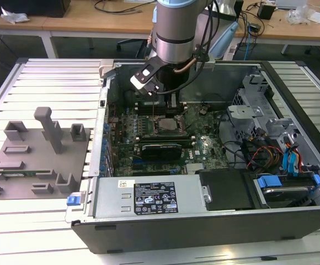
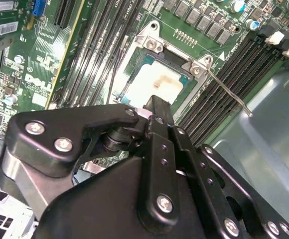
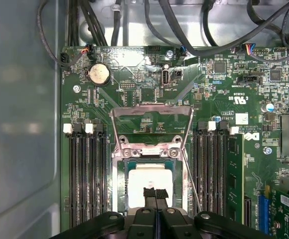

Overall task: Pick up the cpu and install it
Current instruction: 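Place the cpu into insertion slot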

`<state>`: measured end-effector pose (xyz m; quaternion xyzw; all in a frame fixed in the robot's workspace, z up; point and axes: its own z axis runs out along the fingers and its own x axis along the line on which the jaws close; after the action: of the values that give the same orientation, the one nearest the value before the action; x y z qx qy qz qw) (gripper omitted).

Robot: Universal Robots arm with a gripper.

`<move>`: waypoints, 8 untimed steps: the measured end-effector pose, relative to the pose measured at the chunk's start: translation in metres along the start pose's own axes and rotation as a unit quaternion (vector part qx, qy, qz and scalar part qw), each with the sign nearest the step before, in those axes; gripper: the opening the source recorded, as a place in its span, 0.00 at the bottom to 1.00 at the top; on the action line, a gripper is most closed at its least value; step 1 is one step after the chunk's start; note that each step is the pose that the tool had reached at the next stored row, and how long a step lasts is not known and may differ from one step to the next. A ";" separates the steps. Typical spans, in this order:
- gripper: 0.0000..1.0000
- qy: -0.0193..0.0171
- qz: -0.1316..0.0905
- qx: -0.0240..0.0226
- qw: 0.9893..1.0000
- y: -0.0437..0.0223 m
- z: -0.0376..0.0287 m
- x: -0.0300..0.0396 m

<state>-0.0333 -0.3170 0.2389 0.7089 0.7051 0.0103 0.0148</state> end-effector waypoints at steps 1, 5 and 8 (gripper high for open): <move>0.11 0.000 0.000 0.000 1.000 0.0000 -0.0003 0.0000; 0.11 0.001 0.000 0.019 1.000 0.0005 -0.0001 -0.0001; 0.11 0.001 0.000 0.019 1.000 0.0009 0.0000 -0.0001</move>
<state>-0.0324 -0.3171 0.2390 0.7089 0.7053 -0.0020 0.0007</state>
